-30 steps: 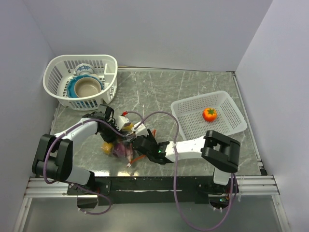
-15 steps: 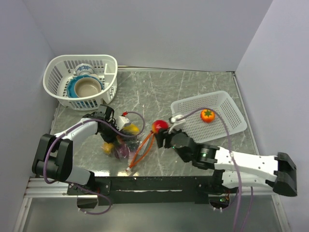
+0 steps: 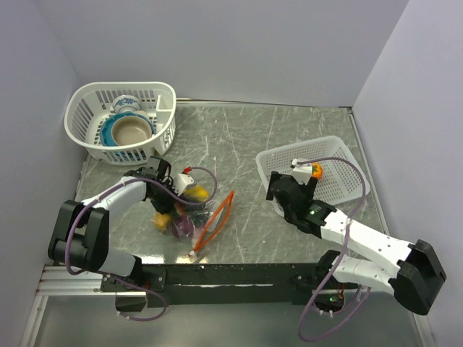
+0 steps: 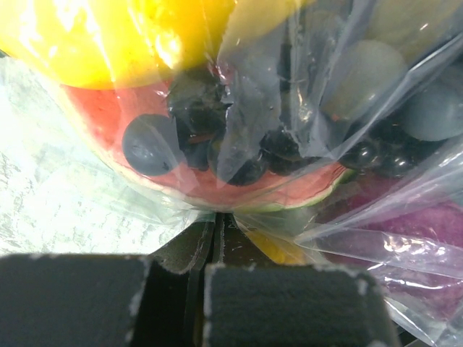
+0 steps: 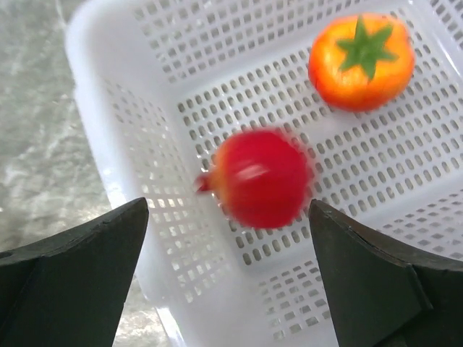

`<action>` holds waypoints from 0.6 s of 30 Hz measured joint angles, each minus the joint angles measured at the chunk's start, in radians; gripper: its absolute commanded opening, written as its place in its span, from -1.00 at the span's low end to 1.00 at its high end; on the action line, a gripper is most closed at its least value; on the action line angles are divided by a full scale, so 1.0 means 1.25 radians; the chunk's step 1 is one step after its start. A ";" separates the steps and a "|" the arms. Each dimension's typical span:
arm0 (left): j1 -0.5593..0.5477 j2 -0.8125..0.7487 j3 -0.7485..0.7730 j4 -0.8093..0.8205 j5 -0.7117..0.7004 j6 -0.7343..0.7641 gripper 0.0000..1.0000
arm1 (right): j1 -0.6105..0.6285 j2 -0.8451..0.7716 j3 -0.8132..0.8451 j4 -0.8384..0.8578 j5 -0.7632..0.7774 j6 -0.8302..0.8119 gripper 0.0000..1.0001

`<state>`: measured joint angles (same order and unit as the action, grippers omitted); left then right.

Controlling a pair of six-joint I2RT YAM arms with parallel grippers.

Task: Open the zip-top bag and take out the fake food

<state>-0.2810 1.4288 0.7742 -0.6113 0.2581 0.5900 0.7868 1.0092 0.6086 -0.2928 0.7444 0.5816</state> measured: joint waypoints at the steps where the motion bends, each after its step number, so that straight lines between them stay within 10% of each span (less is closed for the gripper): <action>1: 0.000 0.000 0.000 0.000 0.001 0.000 -0.98 | 0.000 0.007 0.003 -0.005 0.000 0.001 1.00; 9: 0.000 0.000 0.000 0.000 0.002 0.000 -0.98 | 0.101 -0.037 0.013 0.009 -0.002 -0.043 0.95; 18: 0.000 0.006 0.000 0.003 0.005 -0.002 -0.98 | 0.396 0.079 0.051 0.115 -0.038 -0.150 0.04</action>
<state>-0.2810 1.4368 0.7746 -0.6071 0.2649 0.5869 1.2812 1.1076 0.6724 -0.1490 0.6975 0.3939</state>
